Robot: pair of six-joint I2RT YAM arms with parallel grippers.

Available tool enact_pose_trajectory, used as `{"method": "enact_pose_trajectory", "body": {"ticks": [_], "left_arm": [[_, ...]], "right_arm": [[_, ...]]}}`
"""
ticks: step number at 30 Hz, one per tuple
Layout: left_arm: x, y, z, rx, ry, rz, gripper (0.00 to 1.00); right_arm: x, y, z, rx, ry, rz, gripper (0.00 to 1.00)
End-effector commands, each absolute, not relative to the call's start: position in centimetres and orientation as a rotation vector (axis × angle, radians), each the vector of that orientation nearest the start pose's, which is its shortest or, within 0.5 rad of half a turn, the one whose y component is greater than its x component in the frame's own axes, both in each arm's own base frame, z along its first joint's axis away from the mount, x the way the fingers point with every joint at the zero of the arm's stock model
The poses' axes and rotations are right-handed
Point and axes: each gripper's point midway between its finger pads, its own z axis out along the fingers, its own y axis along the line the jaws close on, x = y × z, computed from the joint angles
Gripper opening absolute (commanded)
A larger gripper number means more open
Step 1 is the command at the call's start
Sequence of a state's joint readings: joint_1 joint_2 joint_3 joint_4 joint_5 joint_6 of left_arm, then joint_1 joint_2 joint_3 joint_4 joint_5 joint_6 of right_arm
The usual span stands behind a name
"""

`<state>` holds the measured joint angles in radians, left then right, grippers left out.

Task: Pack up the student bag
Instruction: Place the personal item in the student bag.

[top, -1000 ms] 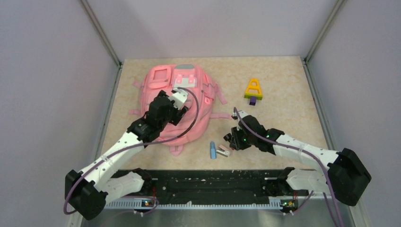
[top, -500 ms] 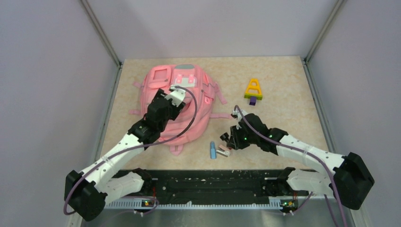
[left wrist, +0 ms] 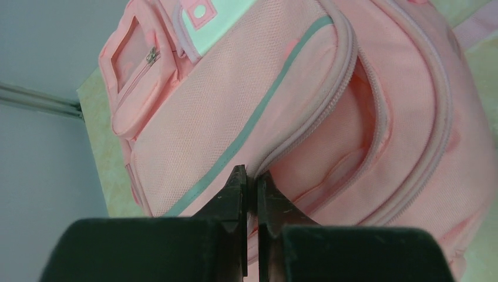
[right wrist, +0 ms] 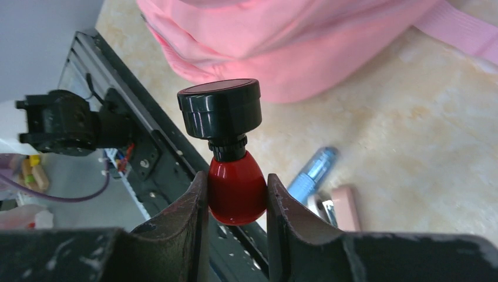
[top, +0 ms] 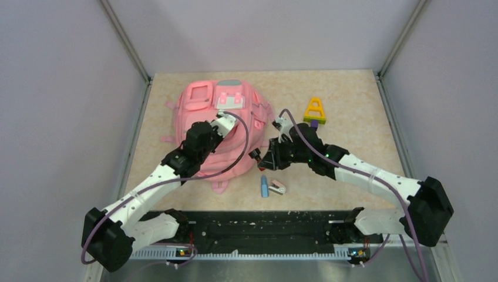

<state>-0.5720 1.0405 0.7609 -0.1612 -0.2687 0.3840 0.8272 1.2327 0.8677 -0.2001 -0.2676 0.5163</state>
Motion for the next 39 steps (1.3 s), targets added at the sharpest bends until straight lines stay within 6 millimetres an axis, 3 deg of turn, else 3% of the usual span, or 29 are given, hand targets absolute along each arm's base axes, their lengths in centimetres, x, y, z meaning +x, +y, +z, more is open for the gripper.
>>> {"method": "enact_pose_trajectory", "body": {"ticks": [1, 6, 11, 16, 19, 22, 29, 34, 39], "left_arm": [[30.7, -16.4, 26.0, 0.722, 1.63, -0.026, 0.0], [29.3, -18.0, 27.9, 0.764, 1.558, -0.056, 0.0], [29.0, -18.8, 29.2, 0.734, 1.532, -0.074, 0.0], [29.5, -18.1, 30.6, 0.608, 1.532, -0.066, 0.0], [28.9, -18.6, 30.7, 0.619, 1.52, -0.114, 0.0], [28.0, -19.8, 30.2, 0.688, 1.499, -0.186, 0.0], [27.1, -21.4, 28.7, 0.765, 1.506, -0.27, 0.0], [26.2, -22.5, 29.4, 0.754, 1.474, -0.379, 0.0], [26.7, -22.2, 29.0, 0.709, 1.513, -0.372, 0.0]], "right_arm": [[21.2, 35.3, 22.8, -0.519, 2.114, 1.193, 0.0], [22.6, 37.8, 23.6, -0.522, 2.122, 1.235, 0.0], [24.5, 39.3, 21.6, -0.504, 2.205, 1.176, 0.0], [25.6, 39.8, 20.1, -0.475, 2.262, 1.136, 0.0], [27.1, 39.8, 19.7, -0.405, 2.259, 1.105, 0.0], [29.3, 39.7, 21.1, -0.295, 2.196, 1.142, 0.0], [33.5, 41.4, 26.8, -0.137, 1.916, 1.245, 0.0], [36.4, 41.7, 25.6, -0.027, 1.849, 1.191, 0.0], [37.2, 41.6, 25.9, 0.004, 1.805, 1.175, 0.29]]}}
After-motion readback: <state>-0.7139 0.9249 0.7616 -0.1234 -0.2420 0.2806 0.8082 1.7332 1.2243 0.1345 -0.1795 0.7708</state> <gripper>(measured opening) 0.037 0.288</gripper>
